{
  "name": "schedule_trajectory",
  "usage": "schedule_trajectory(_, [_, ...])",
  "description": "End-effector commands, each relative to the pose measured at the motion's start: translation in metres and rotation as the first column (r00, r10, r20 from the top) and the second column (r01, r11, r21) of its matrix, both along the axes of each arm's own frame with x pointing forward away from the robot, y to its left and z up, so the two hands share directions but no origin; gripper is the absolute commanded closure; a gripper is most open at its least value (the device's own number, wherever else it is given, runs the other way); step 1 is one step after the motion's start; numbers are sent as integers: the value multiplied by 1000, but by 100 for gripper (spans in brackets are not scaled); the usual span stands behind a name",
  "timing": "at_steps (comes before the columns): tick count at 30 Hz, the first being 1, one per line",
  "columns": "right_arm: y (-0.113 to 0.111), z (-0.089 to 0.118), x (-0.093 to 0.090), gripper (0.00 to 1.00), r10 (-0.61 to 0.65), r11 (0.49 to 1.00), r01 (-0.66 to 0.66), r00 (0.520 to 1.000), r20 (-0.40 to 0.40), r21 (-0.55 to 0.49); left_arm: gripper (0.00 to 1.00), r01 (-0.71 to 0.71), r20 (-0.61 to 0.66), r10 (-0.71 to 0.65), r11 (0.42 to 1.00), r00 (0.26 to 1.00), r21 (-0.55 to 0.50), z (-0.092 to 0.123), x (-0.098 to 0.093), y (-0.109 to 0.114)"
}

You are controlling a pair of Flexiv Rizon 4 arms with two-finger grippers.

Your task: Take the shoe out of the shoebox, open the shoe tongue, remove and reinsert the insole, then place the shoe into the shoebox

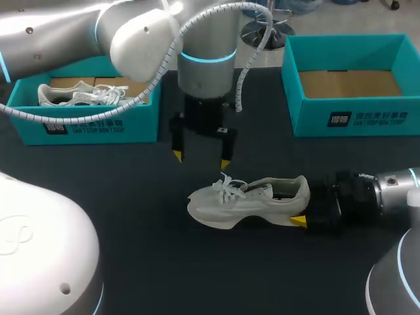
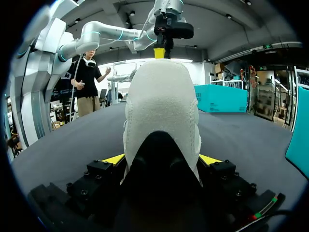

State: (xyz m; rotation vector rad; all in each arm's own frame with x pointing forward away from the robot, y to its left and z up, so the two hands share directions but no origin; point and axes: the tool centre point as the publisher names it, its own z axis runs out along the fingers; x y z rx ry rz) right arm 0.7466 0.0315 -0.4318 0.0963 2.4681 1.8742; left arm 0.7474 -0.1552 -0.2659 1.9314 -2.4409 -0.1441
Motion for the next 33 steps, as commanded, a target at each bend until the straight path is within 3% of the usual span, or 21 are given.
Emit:
schedule_trajectory(1, [3, -4, 1, 100, -1, 1000, 1, 1000, 0, -2, 0, 32, 23, -32, 999, 999, 11, 0, -19, -23])
schedule_trajectory(17, [3, -4, 1, 100, -1, 1000, 1, 1000, 0, -2, 0, -6, 65, -1, 994, 998, 105, -39, -4, -116])
schedule_trajectory(24, [3, -4, 1, 100, -1, 1000, 1, 1000, 0, -2, 0, -67, 77, 58, 990, 995, 126, -45, -6, -137])
schedule_trajectory(33, [3, -4, 1, 100, -1, 1000, 1, 1000, 0, -2, 0, -150, 128, 121, 955, 984, 255, -67, -8, -146])
